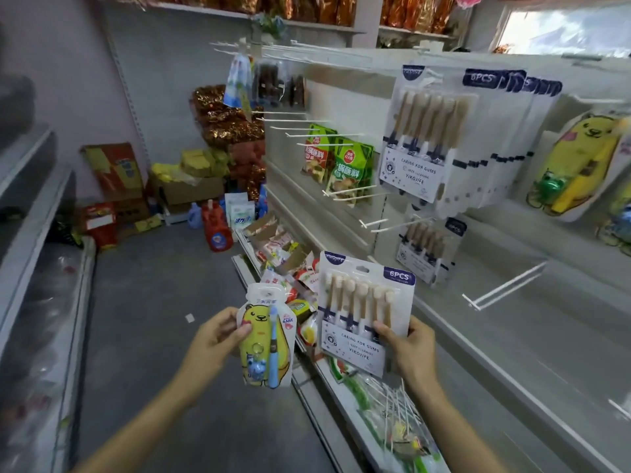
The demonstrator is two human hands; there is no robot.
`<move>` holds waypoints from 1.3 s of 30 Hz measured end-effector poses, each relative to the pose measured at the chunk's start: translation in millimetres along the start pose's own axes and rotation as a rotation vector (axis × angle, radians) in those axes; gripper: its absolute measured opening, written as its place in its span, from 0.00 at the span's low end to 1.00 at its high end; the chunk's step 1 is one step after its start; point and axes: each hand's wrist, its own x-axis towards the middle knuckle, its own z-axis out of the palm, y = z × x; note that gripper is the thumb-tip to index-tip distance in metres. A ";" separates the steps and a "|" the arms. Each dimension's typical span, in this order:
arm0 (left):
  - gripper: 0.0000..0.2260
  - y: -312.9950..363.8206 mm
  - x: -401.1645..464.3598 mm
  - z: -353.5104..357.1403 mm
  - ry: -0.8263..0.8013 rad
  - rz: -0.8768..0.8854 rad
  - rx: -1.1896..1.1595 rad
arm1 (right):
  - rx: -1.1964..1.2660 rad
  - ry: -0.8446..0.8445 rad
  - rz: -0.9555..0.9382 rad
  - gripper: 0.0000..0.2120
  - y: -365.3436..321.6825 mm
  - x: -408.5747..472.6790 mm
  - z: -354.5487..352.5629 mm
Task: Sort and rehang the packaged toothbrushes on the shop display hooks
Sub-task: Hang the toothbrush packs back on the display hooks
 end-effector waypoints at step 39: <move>0.10 -36.8 259.7 34.1 -0.484 -0.006 0.144 | -0.003 0.500 -0.180 0.15 27.8 135.1 85.1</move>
